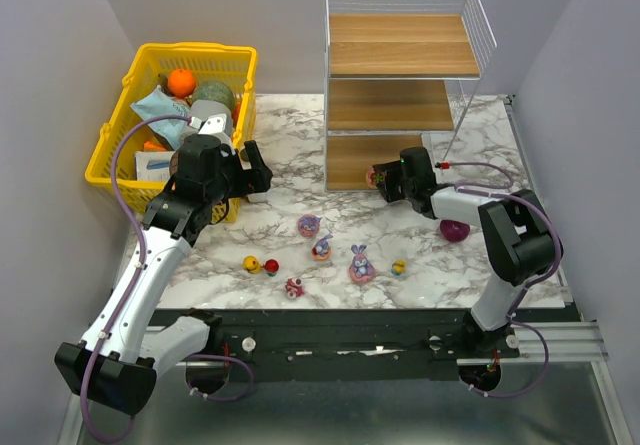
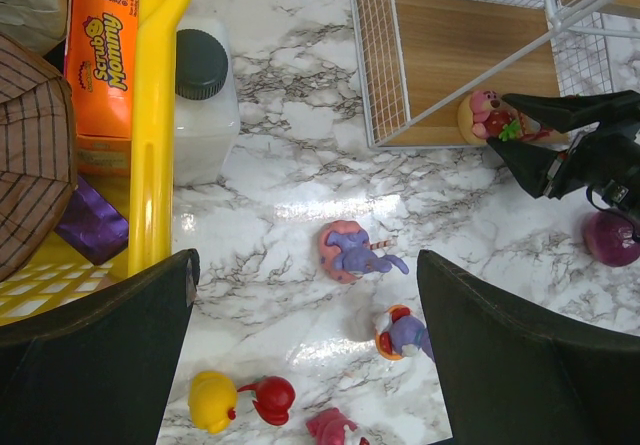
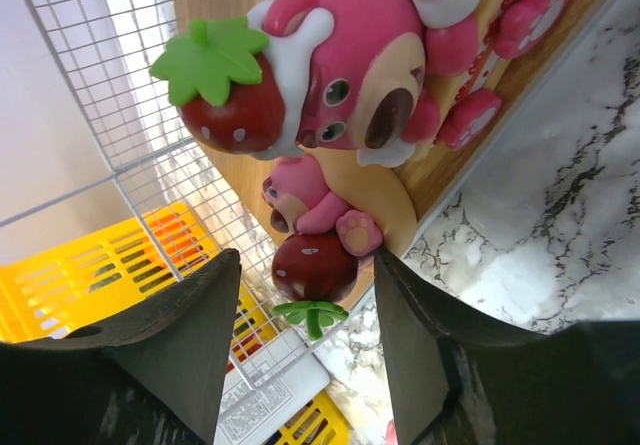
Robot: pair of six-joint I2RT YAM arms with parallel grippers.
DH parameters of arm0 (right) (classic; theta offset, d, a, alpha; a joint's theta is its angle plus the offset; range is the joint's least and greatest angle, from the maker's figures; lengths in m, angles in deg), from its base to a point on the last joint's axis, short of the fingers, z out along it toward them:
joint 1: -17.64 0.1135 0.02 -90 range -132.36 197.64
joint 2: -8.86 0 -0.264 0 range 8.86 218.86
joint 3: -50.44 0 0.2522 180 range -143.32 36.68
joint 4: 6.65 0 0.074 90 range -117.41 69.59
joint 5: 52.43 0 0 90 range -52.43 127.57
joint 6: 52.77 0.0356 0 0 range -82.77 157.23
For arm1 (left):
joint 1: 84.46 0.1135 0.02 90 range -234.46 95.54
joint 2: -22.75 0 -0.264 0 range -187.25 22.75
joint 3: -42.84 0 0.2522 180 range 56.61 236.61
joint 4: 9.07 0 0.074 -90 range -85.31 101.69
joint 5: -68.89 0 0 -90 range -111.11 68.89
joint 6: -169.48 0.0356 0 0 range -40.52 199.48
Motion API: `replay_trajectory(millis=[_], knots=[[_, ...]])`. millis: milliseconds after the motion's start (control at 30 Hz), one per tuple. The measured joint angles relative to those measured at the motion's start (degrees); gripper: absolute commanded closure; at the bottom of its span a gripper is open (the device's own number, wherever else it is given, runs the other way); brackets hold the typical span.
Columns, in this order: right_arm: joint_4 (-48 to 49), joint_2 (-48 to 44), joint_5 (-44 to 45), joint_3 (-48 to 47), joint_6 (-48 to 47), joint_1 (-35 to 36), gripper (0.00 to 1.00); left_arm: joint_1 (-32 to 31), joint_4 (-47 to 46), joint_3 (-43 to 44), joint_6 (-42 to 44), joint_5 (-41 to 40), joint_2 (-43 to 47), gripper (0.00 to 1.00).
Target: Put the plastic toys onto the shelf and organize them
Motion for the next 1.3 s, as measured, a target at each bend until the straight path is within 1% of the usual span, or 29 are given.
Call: replay_trajectory(millis=[333, 600, 900, 1000, 1133, 1300], knots=[[5.2, -2.6, -0.5, 2.8, -0.5, 0.0, 0.34, 0.0, 0.0, 0.0, 0.0, 0.0, 0.1, 0.01], [6.5, -8.0, -1.9, 6.2, -0.7, 0.0, 0.34, 0.0, 0.4, 0.0, 0.0, 0.0, 1.3, 0.01], [5.8, -16.4, -4.5, 12.9, -1.7, 0.2, 0.34, 0.0, 2.9, -0.1, -1.0, 0.5, 4.3, 0.01], [3.5, -19.5, -5.0, 14.8, -1.9, 0.3, 0.34, 0.0, 4.4, -0.1, -2.3, 1.0, 5.2, 0.01], [-2.4, -24.2, -5.1, 15.2, -3.3, 0.3, 0.34, 0.0, 8.4, -0.1, -4.1, 2.0, 5.3, 0.01], [-13.0, -29.6, -5.2, 14.3, -6.2, 0.3, 0.34, 0.0, 13.6, -1.5, -8.4, 5.9, 5.5, 0.01]])
